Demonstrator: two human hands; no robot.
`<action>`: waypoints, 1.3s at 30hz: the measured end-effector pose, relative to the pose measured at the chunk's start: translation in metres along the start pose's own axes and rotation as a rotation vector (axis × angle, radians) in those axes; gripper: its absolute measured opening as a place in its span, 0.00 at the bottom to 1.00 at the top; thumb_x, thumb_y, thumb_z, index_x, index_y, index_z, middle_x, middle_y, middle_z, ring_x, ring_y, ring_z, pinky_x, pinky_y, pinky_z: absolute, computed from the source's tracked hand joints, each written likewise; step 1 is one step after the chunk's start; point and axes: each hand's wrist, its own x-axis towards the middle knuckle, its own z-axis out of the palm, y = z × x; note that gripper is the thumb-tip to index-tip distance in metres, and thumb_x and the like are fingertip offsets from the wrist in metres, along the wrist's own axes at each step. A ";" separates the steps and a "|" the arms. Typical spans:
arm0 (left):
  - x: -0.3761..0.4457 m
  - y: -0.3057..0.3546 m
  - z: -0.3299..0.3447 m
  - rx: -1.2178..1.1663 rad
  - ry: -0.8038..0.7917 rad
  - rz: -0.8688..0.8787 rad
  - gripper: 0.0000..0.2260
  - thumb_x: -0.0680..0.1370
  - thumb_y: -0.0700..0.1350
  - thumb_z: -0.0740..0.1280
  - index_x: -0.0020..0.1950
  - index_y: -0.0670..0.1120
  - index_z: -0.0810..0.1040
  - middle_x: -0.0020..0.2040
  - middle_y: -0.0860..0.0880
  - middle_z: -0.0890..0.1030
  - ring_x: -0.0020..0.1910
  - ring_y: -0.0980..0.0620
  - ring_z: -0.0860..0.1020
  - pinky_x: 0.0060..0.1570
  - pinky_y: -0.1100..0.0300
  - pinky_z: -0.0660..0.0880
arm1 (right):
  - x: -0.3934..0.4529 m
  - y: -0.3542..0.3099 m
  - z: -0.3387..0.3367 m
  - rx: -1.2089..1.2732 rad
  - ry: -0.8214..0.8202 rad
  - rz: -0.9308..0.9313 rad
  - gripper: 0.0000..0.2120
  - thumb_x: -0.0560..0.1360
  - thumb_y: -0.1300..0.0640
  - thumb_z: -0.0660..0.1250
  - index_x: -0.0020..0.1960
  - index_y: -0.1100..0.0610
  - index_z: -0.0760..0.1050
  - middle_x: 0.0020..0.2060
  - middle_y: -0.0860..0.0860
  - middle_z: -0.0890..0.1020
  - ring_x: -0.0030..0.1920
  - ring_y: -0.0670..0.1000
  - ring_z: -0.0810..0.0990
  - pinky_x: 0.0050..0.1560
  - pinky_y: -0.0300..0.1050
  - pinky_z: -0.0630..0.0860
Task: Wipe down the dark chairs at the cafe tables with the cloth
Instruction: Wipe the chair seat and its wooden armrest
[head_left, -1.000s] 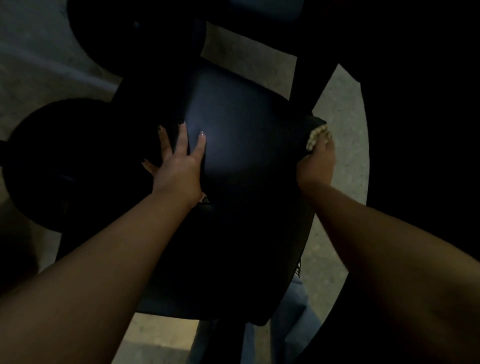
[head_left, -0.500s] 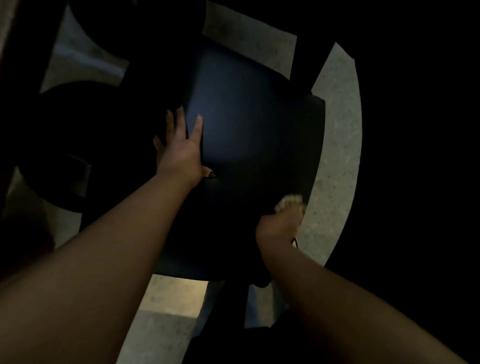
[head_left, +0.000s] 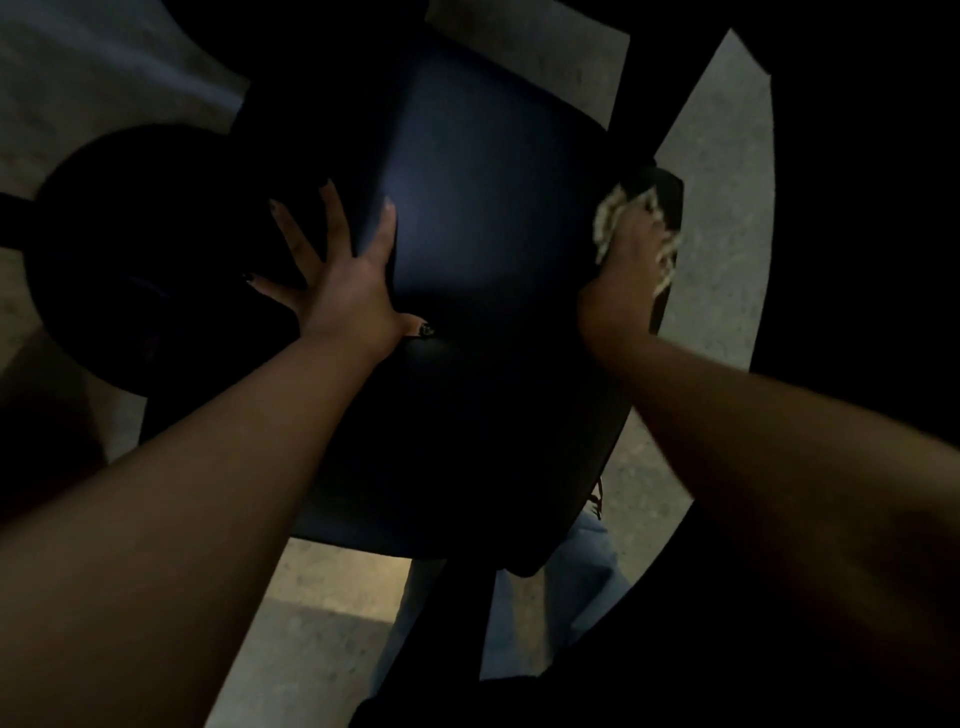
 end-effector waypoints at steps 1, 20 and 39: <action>-0.001 0.000 -0.001 -0.002 0.001 0.002 0.55 0.62 0.59 0.79 0.77 0.66 0.44 0.78 0.50 0.31 0.74 0.36 0.29 0.60 0.20 0.43 | -0.025 -0.004 0.006 -0.023 -0.024 -0.019 0.31 0.79 0.64 0.54 0.77 0.63 0.44 0.77 0.60 0.48 0.77 0.60 0.47 0.75 0.53 0.44; 0.001 -0.006 0.001 -0.042 0.028 -0.019 0.58 0.61 0.59 0.80 0.78 0.62 0.42 0.79 0.53 0.34 0.75 0.41 0.30 0.63 0.23 0.43 | -0.005 -0.021 0.003 0.157 -0.031 -0.206 0.35 0.71 0.71 0.59 0.76 0.65 0.53 0.76 0.62 0.55 0.76 0.61 0.51 0.76 0.51 0.46; -0.021 -0.056 0.007 -0.026 0.079 -0.053 0.60 0.59 0.62 0.80 0.79 0.60 0.41 0.78 0.49 0.33 0.76 0.39 0.32 0.66 0.25 0.46 | 0.066 -0.072 -0.019 0.139 0.043 -0.269 0.30 0.72 0.69 0.58 0.73 0.61 0.61 0.71 0.59 0.65 0.72 0.57 0.62 0.73 0.48 0.55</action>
